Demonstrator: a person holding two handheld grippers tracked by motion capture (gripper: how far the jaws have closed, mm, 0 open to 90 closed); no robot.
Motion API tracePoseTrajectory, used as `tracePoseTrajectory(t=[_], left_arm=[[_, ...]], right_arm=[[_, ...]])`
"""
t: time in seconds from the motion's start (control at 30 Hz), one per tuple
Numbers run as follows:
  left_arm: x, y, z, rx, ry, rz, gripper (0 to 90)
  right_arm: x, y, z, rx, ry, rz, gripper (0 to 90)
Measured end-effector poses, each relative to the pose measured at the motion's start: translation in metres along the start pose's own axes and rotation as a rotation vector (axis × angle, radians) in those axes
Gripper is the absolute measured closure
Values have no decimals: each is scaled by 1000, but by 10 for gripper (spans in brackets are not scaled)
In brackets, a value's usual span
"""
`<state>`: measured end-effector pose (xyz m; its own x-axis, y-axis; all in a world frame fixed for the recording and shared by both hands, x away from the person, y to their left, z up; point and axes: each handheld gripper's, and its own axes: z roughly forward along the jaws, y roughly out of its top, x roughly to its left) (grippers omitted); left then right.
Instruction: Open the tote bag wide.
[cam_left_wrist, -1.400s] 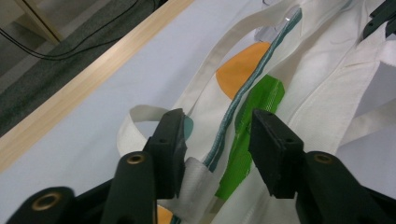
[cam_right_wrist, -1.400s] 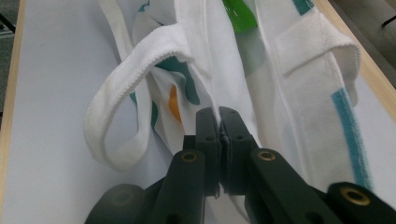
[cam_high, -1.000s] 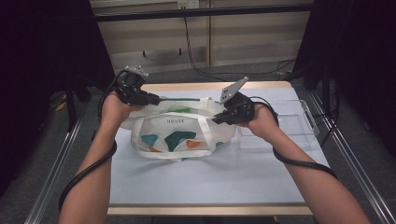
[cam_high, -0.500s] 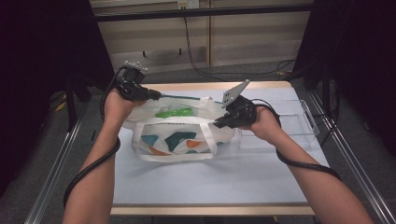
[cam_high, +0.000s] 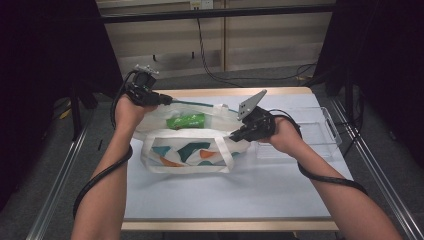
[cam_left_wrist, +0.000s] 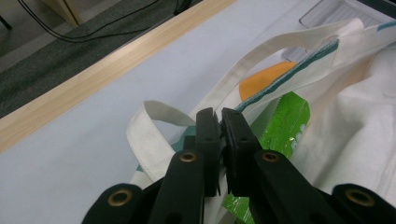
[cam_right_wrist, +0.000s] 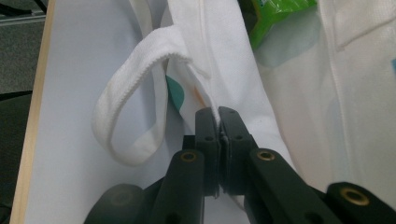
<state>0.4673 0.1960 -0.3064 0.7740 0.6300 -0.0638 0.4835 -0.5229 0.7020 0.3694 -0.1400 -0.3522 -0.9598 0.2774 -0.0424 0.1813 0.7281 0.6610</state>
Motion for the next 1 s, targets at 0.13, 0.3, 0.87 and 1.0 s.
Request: tracePoseTrajectory(t=[0.13, 0.3, 0.87, 1.0], left_arm=[[4, -2, 3, -5, 7, -12, 863], [7, -2, 6, -13, 8, -16, 864], [14, -6, 7, -7, 2, -35, 836], [13, -8, 2, -8, -1, -37, 690]], right_arm=[[1, -1, 1, 3, 8, 0, 874], [1, -3, 2, 7, 13, 0, 873], [1, -9, 7, 18, 18, 7, 874], [0, -8, 6, 10, 14, 17, 875]])
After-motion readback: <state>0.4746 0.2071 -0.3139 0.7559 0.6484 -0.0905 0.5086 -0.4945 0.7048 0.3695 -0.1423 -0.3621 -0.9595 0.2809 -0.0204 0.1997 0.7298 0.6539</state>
